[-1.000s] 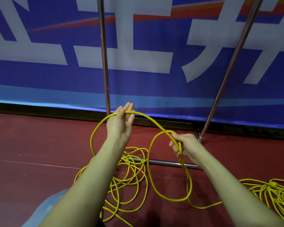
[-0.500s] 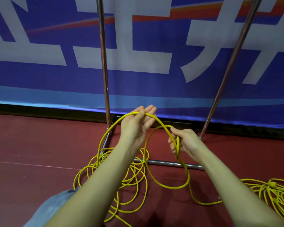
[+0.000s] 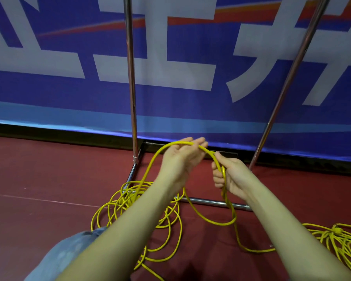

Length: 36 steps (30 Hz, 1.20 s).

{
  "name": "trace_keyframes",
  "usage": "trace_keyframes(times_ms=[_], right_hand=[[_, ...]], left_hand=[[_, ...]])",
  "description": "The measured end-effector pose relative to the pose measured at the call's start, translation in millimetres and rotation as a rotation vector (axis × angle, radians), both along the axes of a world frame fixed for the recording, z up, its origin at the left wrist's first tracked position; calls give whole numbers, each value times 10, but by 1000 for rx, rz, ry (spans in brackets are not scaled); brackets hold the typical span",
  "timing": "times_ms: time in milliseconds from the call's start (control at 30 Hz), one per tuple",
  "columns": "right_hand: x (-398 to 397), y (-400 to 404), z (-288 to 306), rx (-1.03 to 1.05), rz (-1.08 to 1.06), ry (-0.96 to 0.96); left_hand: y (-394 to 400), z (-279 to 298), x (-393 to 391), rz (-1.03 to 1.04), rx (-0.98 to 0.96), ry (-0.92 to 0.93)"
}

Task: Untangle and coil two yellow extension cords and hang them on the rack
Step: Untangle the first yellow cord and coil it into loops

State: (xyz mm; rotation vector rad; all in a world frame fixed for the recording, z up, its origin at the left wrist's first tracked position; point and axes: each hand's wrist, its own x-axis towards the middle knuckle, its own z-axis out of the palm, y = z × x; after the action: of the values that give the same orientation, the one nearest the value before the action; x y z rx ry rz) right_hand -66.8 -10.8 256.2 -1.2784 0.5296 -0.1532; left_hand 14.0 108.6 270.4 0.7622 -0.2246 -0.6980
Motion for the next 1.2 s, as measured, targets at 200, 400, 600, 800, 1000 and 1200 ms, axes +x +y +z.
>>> trace_keyframes(times_ms=[200, 400, 600, 800, 1000, 1200], right_hand=[[-29, 39, -17, -130, 88, -58], [-6, 4, -174, -461, 187, 5], [-35, -33, -190, -531, 113, -26], [68, 111, 25, -205, 87, -172], [139, 191, 103, -151, 84, -148], [109, 112, -62, -368, 81, -22]], left_hand=[[23, 39, 73, 117, -5, -19], [152, 130, 209, 195, -31, 57], [185, 168, 258, 257, -101, 76], [74, 182, 109, 73, -83, -53], [79, 148, 89, 42, -49, -79], [92, 143, 106, 134, -7, -53]])
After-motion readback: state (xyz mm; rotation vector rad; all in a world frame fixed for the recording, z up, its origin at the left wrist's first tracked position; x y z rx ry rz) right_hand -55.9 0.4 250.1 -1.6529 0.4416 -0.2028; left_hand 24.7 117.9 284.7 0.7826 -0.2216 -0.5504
